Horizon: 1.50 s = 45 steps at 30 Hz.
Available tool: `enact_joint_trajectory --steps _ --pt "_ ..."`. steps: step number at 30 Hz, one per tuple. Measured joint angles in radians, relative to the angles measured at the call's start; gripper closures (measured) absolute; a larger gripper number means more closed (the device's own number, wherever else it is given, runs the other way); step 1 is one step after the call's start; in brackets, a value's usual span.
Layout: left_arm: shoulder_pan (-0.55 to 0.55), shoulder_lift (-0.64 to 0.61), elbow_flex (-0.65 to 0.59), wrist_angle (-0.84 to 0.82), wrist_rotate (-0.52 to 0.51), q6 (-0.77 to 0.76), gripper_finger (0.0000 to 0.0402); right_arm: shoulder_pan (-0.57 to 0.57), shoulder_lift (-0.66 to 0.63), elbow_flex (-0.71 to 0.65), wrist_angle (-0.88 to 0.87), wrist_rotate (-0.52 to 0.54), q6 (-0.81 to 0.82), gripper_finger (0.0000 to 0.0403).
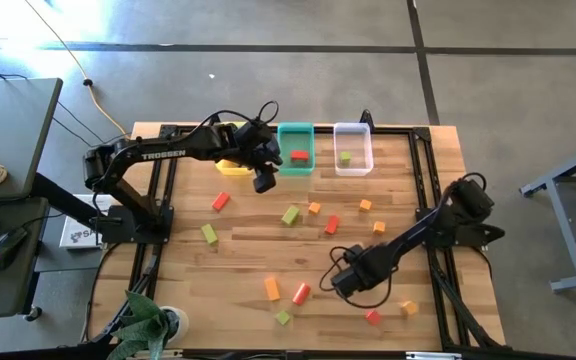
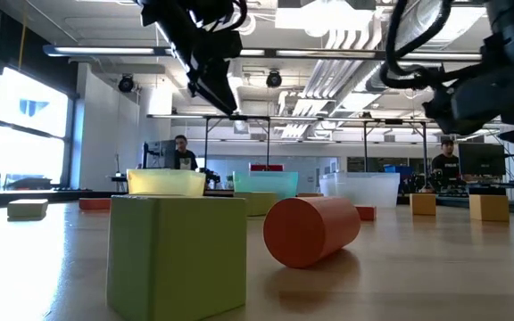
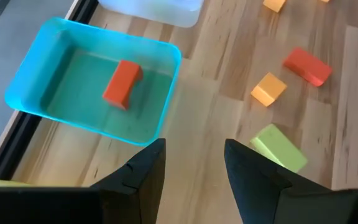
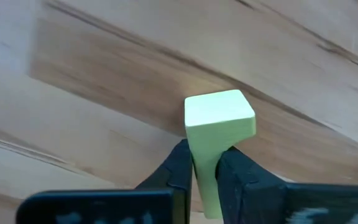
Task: Sort & place blocks by color
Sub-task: Put the light green block into the white bin
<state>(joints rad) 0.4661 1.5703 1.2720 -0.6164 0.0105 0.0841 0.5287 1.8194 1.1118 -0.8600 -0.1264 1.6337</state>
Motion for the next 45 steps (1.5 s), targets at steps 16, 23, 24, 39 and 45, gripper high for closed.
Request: enact_joint_trajectory --steps 16,23,24,39,45 --pt "0.032 0.0 0.0 -0.001 0.003 0.036 0.0247 -0.146 0.002 0.11 0.073 0.158 -0.092 0.0384" --pt "0.045 0.001 0.0 -0.003 0.004 0.051 0.0247 -0.265 0.002 0.22 -0.024 0.235 -0.28 0.0384" --pt "0.045 0.001 0.0 -0.008 0.004 0.051 0.0247 -0.284 0.002 0.234 -0.039 0.246 -0.313 0.0384" --pt "0.053 0.002 0.0 -0.19 0.001 0.005 0.0247 -0.638 0.002 0.379 -0.1 0.283 -0.965 0.0384" --pt "0.054 0.002 0.0 -0.248 0.0 -0.064 0.0247 -0.803 0.002 0.417 -0.103 0.275 -1.216 0.0384"
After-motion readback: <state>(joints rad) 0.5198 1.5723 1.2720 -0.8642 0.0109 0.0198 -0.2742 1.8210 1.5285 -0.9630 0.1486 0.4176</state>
